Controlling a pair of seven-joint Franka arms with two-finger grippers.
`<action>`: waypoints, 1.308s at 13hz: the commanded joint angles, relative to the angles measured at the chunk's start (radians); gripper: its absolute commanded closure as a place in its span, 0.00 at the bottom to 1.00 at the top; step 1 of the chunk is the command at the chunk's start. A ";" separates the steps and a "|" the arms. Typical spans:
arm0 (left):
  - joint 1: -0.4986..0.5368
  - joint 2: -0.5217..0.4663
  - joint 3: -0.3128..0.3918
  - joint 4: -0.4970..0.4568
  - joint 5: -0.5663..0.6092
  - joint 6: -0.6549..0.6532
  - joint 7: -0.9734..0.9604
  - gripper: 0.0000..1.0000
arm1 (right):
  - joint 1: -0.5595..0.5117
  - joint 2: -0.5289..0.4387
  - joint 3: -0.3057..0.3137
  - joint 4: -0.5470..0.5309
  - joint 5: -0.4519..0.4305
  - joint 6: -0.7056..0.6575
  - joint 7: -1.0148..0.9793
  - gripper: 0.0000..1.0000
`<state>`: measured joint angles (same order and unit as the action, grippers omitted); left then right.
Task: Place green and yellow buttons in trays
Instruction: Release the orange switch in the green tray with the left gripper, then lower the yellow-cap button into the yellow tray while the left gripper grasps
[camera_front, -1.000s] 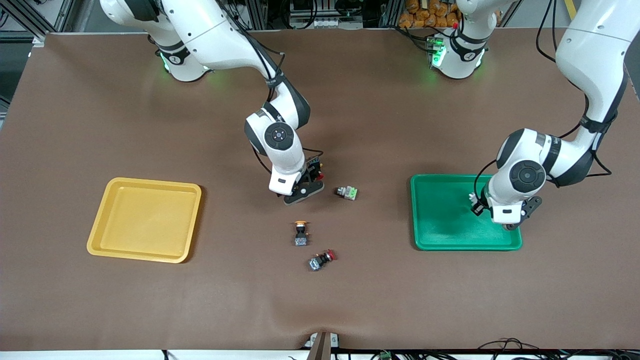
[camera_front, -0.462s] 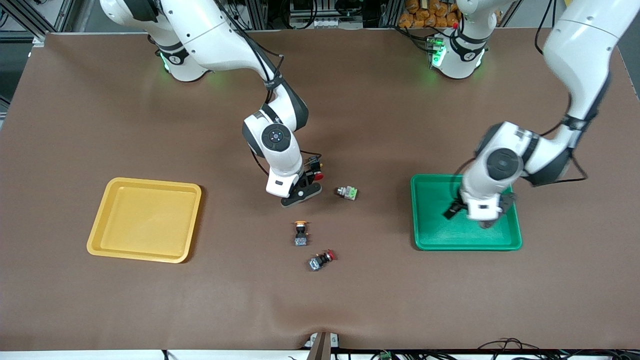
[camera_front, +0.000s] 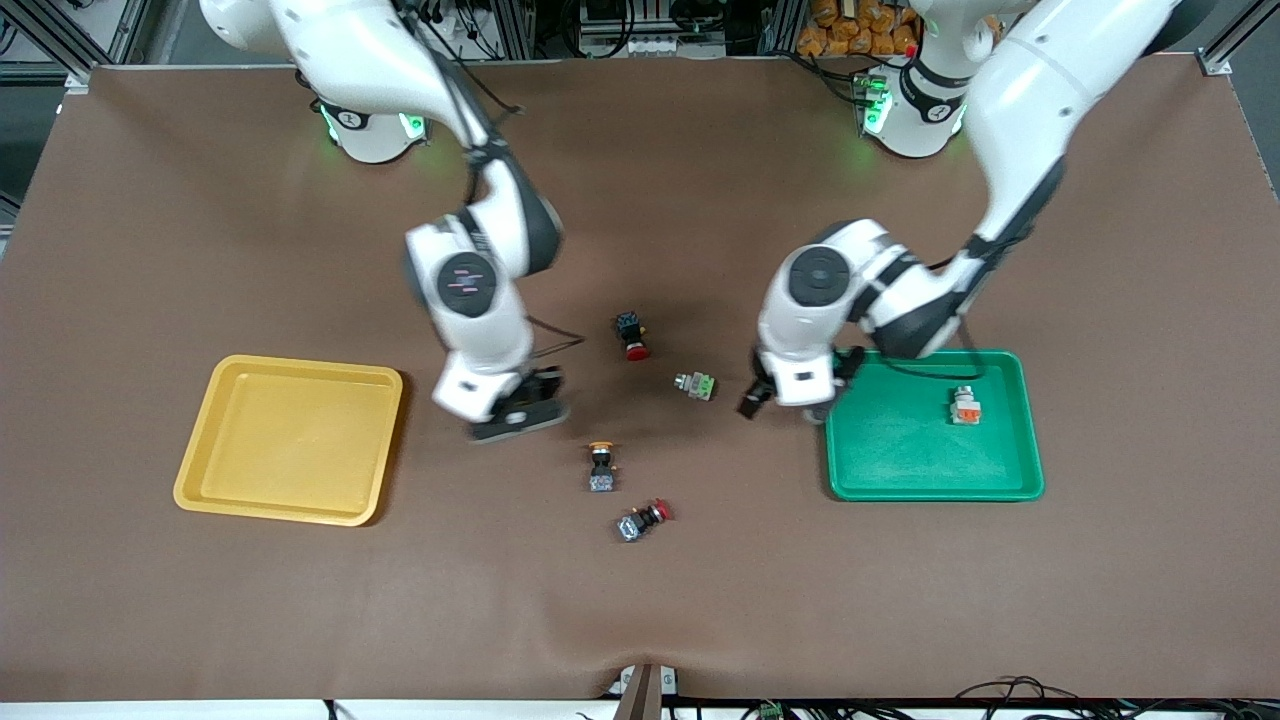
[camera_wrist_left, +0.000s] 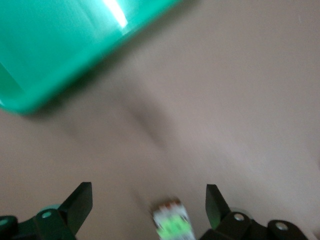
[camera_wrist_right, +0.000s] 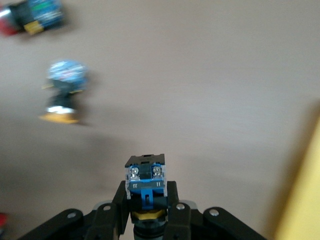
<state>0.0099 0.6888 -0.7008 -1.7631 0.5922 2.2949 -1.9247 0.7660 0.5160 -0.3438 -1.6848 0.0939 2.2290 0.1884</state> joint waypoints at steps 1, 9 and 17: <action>-0.152 0.095 0.088 0.131 -0.003 -0.005 -0.129 0.00 | -0.030 -0.047 -0.108 -0.030 -0.003 -0.060 -0.006 1.00; -0.300 0.195 0.175 0.218 0.017 -0.002 -0.293 0.98 | -0.437 -0.036 -0.138 -0.015 0.015 -0.061 -0.444 1.00; -0.113 0.081 0.050 0.221 -0.002 -0.190 0.030 1.00 | -0.455 -0.013 -0.013 0.051 0.253 -0.061 -0.684 0.00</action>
<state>-0.2147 0.8255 -0.5638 -1.5234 0.5931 2.1766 -1.9872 0.2967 0.4840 -0.4186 -1.6701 0.3234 2.1720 -0.4743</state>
